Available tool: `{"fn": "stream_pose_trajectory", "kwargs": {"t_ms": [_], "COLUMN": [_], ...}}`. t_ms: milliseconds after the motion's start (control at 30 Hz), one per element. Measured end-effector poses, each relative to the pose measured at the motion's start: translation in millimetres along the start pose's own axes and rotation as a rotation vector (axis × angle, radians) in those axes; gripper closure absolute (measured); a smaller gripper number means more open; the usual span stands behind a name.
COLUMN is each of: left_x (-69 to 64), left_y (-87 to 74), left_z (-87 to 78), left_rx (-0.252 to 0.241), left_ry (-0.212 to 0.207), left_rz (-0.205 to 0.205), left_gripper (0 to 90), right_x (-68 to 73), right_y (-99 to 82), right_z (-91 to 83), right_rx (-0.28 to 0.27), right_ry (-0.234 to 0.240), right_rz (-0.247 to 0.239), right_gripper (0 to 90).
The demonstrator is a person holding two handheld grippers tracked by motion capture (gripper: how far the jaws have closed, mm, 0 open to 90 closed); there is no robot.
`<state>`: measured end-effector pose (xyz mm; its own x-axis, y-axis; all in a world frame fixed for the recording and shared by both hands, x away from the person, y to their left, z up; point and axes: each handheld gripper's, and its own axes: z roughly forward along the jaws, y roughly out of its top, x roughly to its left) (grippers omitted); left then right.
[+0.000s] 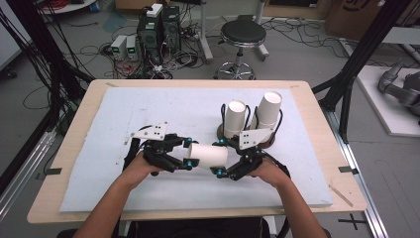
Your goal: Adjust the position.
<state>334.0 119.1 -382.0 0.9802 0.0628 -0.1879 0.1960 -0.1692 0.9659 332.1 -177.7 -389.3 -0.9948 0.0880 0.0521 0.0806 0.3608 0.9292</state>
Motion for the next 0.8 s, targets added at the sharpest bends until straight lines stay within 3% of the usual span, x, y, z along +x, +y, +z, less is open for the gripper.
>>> {"fn": "stream_pose_trajectory", "kwargs": {"t_ms": [167,333,500,633,700,800], "left_x": [0.4,1.2,1.2,0.6,-0.2,1.4], "left_y": [-2.1,-3.1,-6.2,-9.7,-12.0,-12.7], "left_z": [2.3,1.8,7.2,9.7,10.3,11.3], "left_rx": [0.04,0.072,0.119,0.18,0.176,0.162], "left_ry": [0.025,0.099,0.096,0.079,0.069,0.082], "left_rz": [-0.012,0.01,0.027,0.055,0.069,0.034], "left_gripper": [34.8,25.1,25.8,45.4,60.4,55.5], "right_x": [-1.6,-2.9,-2.7,-2.9,-3.5,-3.3], "right_y": [0.2,-1.3,-1.6,-0.7,-0.2,0.2], "right_z": [-3.6,-4.4,-0.3,-2.9,-5.2,-6.1], "right_rx": [0.012,0.059,0.087,0.07,0.053,0.052], "right_ry": [-0.011,-0.04,-0.03,-0.033,-0.025,-0.02], "right_rz": [-0.029,-0.022,-0.029,-0.019,-0.01,-0.017], "right_gripper": [29.5,30.8,31.8,32.8,33.9,35.3]}}
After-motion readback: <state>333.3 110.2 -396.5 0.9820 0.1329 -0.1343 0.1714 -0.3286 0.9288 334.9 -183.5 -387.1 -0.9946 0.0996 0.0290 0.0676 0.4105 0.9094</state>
